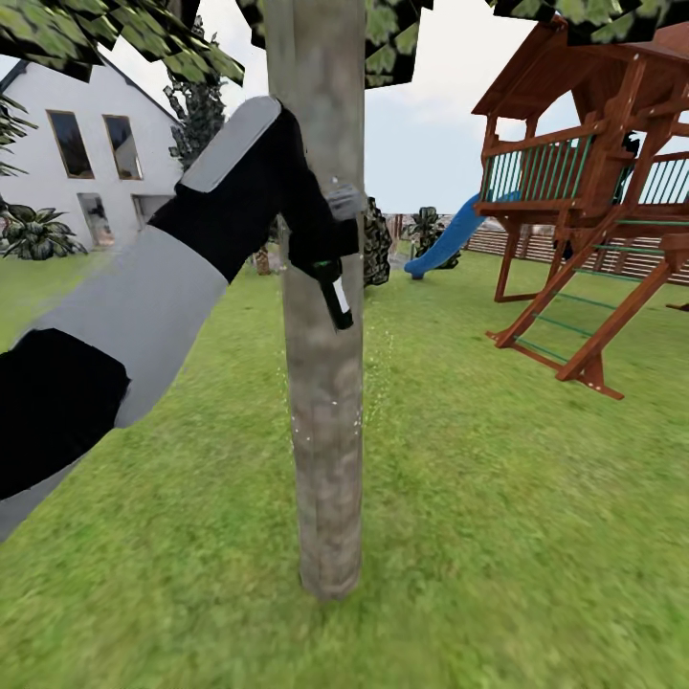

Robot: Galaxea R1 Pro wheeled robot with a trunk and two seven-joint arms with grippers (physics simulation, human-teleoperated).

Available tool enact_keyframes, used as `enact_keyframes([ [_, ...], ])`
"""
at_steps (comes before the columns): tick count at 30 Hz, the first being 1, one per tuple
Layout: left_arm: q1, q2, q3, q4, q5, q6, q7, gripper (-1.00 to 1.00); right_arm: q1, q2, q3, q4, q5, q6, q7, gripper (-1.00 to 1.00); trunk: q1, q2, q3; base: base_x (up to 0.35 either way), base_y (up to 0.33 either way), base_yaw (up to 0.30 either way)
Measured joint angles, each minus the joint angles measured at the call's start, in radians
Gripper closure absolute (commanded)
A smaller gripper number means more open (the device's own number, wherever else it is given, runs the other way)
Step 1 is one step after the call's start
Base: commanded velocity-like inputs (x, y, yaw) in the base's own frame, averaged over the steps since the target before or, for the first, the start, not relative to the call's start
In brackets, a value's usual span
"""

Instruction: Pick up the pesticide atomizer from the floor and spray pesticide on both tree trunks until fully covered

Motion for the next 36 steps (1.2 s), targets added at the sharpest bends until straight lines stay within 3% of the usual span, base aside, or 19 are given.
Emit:
enact_keyframes([
  [4,0.117,0.005,-0.074,-0.068,-0.003,0.0,0.001,1.0,0.0,0.0,0.0,0.0,0.0,0.0,0.0,1.0,0.0,0.0,0.0,0.0,0.0,0.0],
  [8,0.232,0.012,-0.125,-0.118,-0.013,0.0,0.003,1.0,0.0,0.0,0.0,0.0,-0.002,0.0,0.0,1.0,0.0,0.0,0.0,0.0,0.0,0.0],
  [11,0.274,0.013,-0.161,-0.13,-0.017,0.0,0.005,1.0,0.0,0.0,0.0,0.0,-0.002,0.0,0.0,1.0,0.0,0.0,0.0,0.0,0.0,0.0],
  [13,0.306,0.013,-0.166,-0.132,-0.026,0.0,0.006,1.0,0.0,0.0,0.0,0.0,-0.002,0.0,0.0,1.0,0.0,0.0,0.0,0.0,0.0,0.0],
  [17,0.403,0.016,-0.169,-0.133,-0.077,0.0,0.004,1.0,0.0,0.0,0.0,0.0,-0.004,0.0,0.0,1.0,0.0,0.0,0.0,0.0,0.0,0.0],
  [23,0.493,0.019,-0.176,-0.131,-0.093,0.0,0.001,1.0,-0.001,0.0,0.0,0.0,-0.005,0.0,0.0,1.0,0.0,0.0,0.0,0.0,0.0,0.0],
  [25,0.525,0.019,-0.179,-0.131,-0.124,0.0,0.0,1.0,0.0,0.0,0.0,0.0,-0.005,0.0,0.0,1.0,0.0,0.0,0.0,0.0,0.0,0.0],
  [26,0.578,0.019,-0.18,-0.131,-0.168,0.0,-0.001,1.0,0.0,0.0,0.0,0.0,-0.004,0.0,0.0,1.0,0.0,-0.001,0.0,0.0,0.0,0.0],
  [28,0.634,0.019,-0.18,-0.132,-0.215,0.001,-0.004,1.0,0.0,0.0,0.0,0.0,-0.005,0.0,0.0,1.0,0.0,0.0,0.0,0.0,0.0,0.0],
  [36,0.813,0.036,-0.18,-0.227,-0.285,0.0,-0.006,1.0,0.0,0.0,-0.002,0.0,-0.006,0.0,0.0,1.0,0.0,0.0,0.0,0.0,0.0,0.0],
])
